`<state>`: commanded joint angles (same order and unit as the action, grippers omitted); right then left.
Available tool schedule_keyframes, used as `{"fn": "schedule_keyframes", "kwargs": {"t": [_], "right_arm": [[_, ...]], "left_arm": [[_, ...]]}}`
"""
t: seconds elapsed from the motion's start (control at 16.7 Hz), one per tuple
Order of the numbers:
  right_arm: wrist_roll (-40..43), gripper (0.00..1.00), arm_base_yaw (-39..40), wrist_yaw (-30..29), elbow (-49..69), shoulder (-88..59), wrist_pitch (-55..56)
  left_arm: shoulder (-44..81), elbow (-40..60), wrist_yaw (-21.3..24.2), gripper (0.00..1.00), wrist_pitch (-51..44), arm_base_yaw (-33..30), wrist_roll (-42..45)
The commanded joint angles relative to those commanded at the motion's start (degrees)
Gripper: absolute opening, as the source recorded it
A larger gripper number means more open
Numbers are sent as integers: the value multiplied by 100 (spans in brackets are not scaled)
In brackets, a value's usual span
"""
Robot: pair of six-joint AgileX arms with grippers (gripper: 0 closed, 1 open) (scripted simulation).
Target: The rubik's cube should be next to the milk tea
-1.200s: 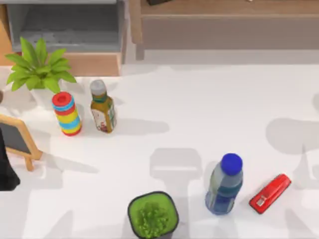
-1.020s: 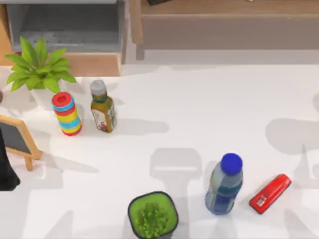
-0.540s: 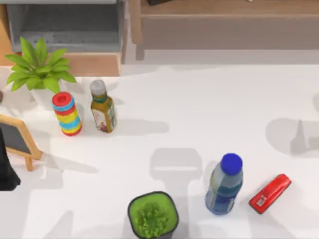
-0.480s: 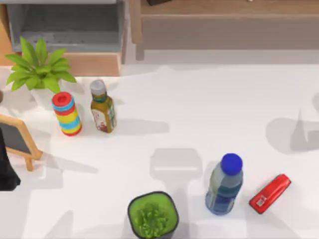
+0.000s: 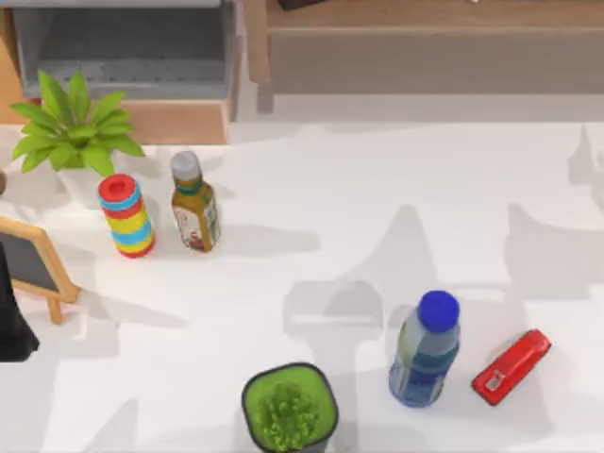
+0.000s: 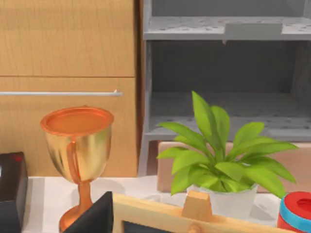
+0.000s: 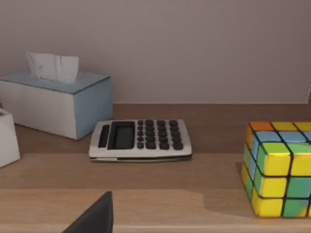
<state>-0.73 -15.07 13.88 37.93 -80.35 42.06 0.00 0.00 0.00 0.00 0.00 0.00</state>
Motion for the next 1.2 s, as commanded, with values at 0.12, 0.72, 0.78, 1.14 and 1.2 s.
{"fn": "schedule_keyframes", "kwargs": {"t": [0.12,0.72,0.78,1.14,1.2], "right_arm": [[-4,100,-191,172,475,-986,527],[-15,100,-704,633,1760,-3643,1951],[-15,100,-704,633,1760,-3643,1951],[-10,100,-616,549,1895,-3636,1806],[-13,100,-579,513,2024,-3668,1703]], "left_arm": [[0,0,0,100,0,0,0],[0,0,0,100,0,0,0],[0,0,0,100,0,0,0],[0,0,0,100,0,0,0],[0,0,0,100,0,0,0]]}}
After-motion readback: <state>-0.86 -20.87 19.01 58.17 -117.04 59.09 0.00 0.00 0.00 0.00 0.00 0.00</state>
